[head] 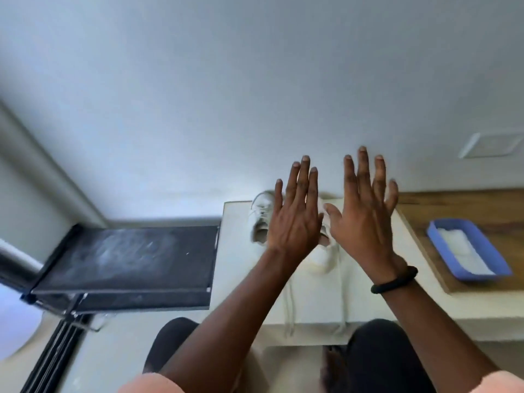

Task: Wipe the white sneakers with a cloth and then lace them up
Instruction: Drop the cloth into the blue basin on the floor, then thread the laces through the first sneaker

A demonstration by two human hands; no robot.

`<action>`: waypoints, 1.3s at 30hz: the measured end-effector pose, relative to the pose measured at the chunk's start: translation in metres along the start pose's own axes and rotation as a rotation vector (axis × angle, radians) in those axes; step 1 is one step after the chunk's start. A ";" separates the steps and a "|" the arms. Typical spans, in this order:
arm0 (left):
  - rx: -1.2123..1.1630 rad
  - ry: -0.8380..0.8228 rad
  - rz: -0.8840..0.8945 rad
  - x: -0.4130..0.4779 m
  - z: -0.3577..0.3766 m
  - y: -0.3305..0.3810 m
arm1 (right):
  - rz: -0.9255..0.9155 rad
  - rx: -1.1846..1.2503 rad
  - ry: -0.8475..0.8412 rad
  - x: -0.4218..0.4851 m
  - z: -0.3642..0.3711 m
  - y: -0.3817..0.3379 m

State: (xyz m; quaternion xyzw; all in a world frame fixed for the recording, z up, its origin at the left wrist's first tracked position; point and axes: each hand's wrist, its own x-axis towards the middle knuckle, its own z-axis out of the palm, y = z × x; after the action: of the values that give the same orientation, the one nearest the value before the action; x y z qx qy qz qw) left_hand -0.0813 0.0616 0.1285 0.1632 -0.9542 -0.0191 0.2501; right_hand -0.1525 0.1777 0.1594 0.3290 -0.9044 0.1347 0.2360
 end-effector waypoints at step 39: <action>-0.343 -0.322 -0.427 -0.111 0.104 -0.102 | -0.131 0.318 -0.545 -0.067 0.152 -0.063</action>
State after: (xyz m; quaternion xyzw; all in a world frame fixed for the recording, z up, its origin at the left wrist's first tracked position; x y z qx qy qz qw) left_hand -0.0091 -0.0041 -0.0269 0.3102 -0.9086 -0.2571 0.1103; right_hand -0.1173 0.1059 0.0004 0.4432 -0.8789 0.1656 -0.0611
